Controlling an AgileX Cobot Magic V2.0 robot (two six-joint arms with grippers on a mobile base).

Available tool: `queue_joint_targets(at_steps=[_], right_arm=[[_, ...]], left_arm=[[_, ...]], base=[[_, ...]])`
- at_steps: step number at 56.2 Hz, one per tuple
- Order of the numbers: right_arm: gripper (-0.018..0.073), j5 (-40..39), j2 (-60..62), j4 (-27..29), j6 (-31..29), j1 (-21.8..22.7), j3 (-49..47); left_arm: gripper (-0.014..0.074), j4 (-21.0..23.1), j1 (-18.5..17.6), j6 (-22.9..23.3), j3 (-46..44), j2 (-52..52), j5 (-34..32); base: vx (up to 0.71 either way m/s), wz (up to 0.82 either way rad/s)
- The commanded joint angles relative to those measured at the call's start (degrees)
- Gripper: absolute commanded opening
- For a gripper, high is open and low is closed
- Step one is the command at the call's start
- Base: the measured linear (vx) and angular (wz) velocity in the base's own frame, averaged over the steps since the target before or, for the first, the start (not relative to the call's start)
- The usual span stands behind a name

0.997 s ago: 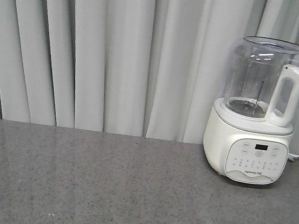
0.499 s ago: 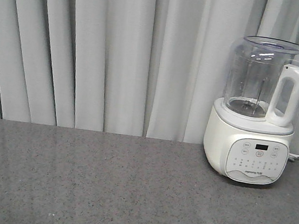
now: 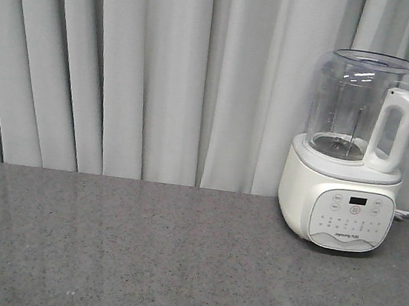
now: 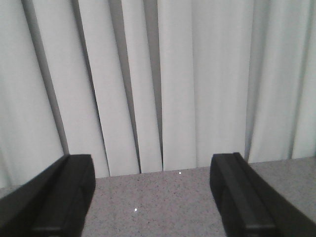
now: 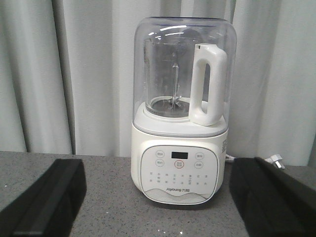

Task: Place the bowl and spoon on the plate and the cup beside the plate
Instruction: 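Grasp the light blue spoon with the left gripper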

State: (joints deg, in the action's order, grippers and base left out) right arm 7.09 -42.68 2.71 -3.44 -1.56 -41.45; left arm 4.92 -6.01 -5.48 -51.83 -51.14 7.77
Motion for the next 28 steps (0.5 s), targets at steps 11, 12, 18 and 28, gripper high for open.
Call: queue_joint_targets(at_steps=[11,12,18,28], right_arm=[[0.0628,-4.74,0.06,-0.21,-0.61,0.13,-2.15],[0.0623,-4.61,0.06,-0.21,-0.61,0.13,-2.15],[0.0585,-3.22,0.06,0.45,-0.61,0.13,-2.15],[0.0561,0.02,0.06,0.41,-0.61,0.13,-2.15]], left_arm=[[0.0592,-3.13,0.03,0.43,-13.14,-4.6,18.64],[0.0592,-4.0,0.03,0.91,-14.75,-5.8,21.58],[0.0592,-10.8,0.51,5.48,-22.28,-14.73,38.06],[0.059,-15.92,1.82,7.71,-24.44,-28.15,50.18]], base=[[0.0,0.0],[0.0,0.0],[0.0,0.0],[0.0,0.0]])
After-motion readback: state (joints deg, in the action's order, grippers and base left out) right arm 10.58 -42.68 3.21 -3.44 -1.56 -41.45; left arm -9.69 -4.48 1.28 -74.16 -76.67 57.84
